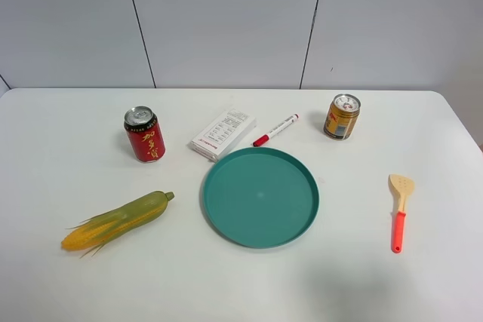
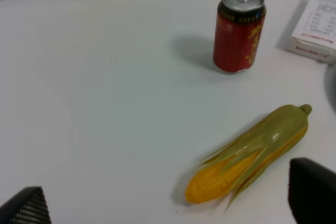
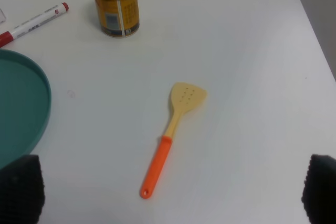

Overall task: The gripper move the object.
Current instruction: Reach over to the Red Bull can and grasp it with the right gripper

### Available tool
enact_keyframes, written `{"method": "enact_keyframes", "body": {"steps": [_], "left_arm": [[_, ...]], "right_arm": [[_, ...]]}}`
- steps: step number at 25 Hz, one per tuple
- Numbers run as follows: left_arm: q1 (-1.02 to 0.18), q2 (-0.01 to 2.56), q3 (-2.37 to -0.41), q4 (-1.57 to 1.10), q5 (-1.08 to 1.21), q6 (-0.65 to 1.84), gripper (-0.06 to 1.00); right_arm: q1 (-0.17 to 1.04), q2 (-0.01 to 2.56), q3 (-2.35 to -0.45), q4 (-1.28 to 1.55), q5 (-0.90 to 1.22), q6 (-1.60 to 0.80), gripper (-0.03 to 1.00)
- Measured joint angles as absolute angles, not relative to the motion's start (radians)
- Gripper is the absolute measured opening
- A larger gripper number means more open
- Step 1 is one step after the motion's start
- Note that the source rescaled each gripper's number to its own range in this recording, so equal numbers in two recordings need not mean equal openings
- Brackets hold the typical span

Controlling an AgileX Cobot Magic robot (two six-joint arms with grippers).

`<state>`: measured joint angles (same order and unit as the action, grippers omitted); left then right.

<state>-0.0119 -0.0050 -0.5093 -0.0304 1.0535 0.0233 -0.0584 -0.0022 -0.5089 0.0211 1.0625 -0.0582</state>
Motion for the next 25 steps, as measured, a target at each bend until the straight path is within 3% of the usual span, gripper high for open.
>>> {"method": "enact_keyframes", "body": {"steps": [25], "left_arm": [[-0.012, -0.005, -0.509, -0.03, 1.054, 0.023, 1.0]], "right_arm": [[-0.058, -0.002, -0.509, 0.033, 1.063, -0.034, 1.0]]}}
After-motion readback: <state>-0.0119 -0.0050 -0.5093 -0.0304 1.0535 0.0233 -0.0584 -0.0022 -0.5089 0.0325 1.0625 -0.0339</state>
